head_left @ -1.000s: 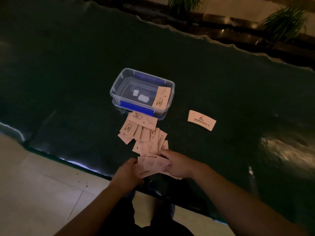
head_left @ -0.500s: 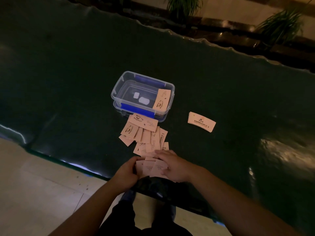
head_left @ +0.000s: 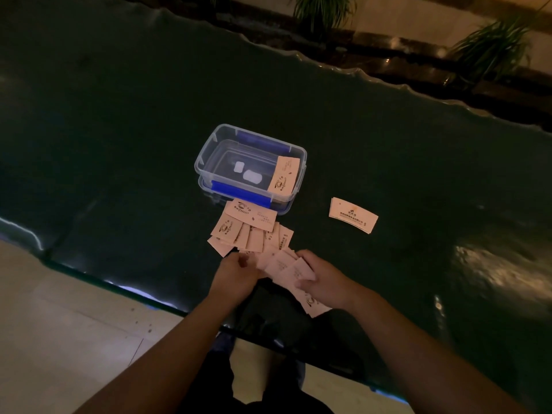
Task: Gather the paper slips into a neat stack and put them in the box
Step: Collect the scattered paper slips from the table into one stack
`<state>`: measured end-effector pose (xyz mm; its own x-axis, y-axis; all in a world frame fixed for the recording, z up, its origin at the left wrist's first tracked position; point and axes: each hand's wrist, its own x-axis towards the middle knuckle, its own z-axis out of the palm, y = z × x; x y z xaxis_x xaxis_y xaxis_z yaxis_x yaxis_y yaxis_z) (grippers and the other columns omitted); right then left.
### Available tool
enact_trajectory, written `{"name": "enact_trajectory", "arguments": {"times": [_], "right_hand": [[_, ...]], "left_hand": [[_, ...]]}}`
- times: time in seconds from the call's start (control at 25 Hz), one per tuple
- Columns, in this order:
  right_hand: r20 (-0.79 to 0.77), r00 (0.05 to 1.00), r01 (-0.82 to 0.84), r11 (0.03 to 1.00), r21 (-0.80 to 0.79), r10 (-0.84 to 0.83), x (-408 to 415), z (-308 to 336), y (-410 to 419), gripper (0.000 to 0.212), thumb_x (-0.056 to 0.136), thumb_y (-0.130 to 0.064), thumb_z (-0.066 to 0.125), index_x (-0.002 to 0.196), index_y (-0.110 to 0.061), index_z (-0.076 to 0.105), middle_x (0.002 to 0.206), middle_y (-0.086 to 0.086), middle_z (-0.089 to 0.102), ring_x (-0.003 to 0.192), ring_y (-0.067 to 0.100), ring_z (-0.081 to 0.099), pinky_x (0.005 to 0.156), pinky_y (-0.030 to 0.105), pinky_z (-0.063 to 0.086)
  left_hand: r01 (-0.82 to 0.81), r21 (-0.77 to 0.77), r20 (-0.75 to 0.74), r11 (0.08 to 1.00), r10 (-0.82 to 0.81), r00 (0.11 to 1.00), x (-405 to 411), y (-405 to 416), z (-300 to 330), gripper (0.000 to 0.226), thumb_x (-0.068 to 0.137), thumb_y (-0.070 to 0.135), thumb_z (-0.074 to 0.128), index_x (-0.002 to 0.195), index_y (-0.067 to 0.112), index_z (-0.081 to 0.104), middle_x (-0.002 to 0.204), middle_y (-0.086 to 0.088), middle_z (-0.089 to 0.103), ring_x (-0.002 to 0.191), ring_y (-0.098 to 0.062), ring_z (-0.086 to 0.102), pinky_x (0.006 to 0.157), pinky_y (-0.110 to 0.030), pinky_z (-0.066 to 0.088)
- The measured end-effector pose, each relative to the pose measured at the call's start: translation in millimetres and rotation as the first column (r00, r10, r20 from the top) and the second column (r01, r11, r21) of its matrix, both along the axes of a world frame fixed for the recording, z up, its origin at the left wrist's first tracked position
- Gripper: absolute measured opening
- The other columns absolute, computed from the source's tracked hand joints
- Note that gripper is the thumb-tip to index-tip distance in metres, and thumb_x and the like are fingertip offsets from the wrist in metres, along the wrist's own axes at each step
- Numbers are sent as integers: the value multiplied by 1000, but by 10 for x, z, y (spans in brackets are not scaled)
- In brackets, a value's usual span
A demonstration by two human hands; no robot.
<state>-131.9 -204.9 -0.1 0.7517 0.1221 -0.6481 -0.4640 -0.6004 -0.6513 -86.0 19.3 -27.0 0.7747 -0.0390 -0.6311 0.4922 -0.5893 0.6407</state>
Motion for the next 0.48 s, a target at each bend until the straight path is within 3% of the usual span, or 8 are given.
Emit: {"name": "enact_trajectory", "arguments": {"times": [0.12,0.28,0.4,0.48], "right_hand": [[-20,996,85,996,-4,-85,-39,-47,-103,57,100,-16,68,145,-41,44,153,-1,57,132,19,56,69,24,56],[-6,980,198,980,-30,-198,-119,-70,-310,60,101,-18,67,152,-34,42,154,0,58,140,23,54,93,32,52],[0,967,256,966,-41,-257,-172,-76,-473,60,102,-20,67,154,-33,40,154,-1,57,145,25,51,102,39,48],[0,963,268,961,-63,-269,-202,-80,-552,63,102,-22,67,157,-33,37,157,-1,54,146,26,49,101,39,45]], "left_hand": [[91,177,0,980,-93,996,106,-249,-42,59,79,44,77,129,19,57,136,-6,49,113,-21,56,98,-44,54],[81,445,-24,892,-79,997,140,-549,-57,95,60,69,76,132,15,45,117,-4,42,99,-20,46,85,-39,50],[110,576,-18,810,-122,992,117,-721,-87,97,63,72,80,132,13,46,119,-8,51,96,-20,51,84,-39,53],[83,565,17,821,-112,994,87,-787,-130,92,66,65,84,132,12,46,123,-10,57,103,-23,60,89,-41,57]]}}
